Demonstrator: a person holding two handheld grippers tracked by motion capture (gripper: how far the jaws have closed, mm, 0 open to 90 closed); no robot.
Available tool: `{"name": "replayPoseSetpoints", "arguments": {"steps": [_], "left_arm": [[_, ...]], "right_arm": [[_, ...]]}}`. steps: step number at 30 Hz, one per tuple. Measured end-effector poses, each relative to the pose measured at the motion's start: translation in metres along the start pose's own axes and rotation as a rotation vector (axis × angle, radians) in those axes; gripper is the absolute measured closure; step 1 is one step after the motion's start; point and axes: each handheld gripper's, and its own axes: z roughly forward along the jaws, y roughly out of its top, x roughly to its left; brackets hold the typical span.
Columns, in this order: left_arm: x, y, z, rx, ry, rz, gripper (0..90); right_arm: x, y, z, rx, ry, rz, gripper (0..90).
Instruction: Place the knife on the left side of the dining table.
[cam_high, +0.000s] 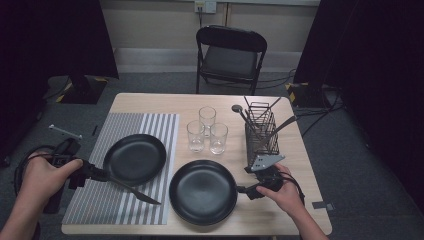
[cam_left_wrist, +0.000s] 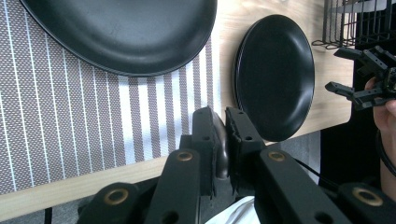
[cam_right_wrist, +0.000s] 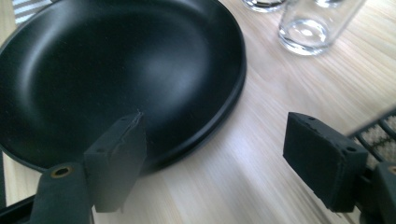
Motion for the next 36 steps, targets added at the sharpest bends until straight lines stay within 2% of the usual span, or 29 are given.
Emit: {"name": "replayPoseSetpoints", "arguments": {"steps": [3, 5, 6, 7, 10, 11, 16, 17, 20, 21, 22, 28, 36], "left_arm": [[0.0, -0.001, 0.001, -0.01, -0.007, -0.014, 82.6], [0.002, -0.001, 0.0, -0.01, -0.002, -0.01, 82.6], [0.003, -0.002, 0.0, -0.003, -0.012, -0.007, 82.5], [0.003, -0.001, 0.0, -0.001, 0.0, 0.0, 82.5], [0.003, -0.002, 0.001, -0.01, -0.008, -0.02, 82.4], [0.003, -0.002, 0.0, -0.009, 0.005, -0.017, 82.2], [0.003, -0.003, 0.001, -0.007, -0.008, -0.022, 82.1], [0.004, -0.003, 0.001, -0.018, 0.004, -0.019, 82.1], [0.004, -0.002, 0.001, -0.011, 0.0, -0.027, 82.0], [0.005, -0.002, 0.0, -0.01, 0.007, -0.015, 82.0], [0.004, -0.003, 0.0, -0.009, 0.001, -0.027, 81.9], [0.004, -0.003, 0.001, -0.01, -0.002, -0.032, 81.9], [0.004, -0.003, 0.0, -0.007, 0.008, -0.026, 81.7]], "right_arm": [[0.004, 0.006, 0.004, -0.003, 0.02, -0.019, 20.6], [0.006, 0.011, 0.006, -0.003, 0.026, -0.028, 20.5], [0.008, 0.014, 0.007, -0.002, 0.031, -0.032, 20.5], [0.009, 0.016, 0.008, -0.001, 0.035, -0.036, 20.5], [0.011, 0.021, 0.011, 0.001, 0.043, -0.05, 20.5], [0.012, 0.023, 0.012, -0.001, 0.048, -0.049, 20.5], [0.015, 0.03, 0.017, -0.001, 0.058, -0.06, 20.5], [0.015, 0.031, 0.017, 0.0, 0.06, -0.061, 20.6], [0.018, 0.033, 0.021, 0.004, 0.069, -0.071, 20.6], [0.018, 0.033, 0.022, 0.004, 0.072, -0.07, 20.6], [0.019, 0.034, 0.023, 0.005, 0.075, -0.068, 20.6], [0.023, 0.039, 0.03, 0.004, 0.091, -0.077, 20.6], [0.027, 0.048, 0.034, -0.002, 0.11, -0.091, 20.6]]}}
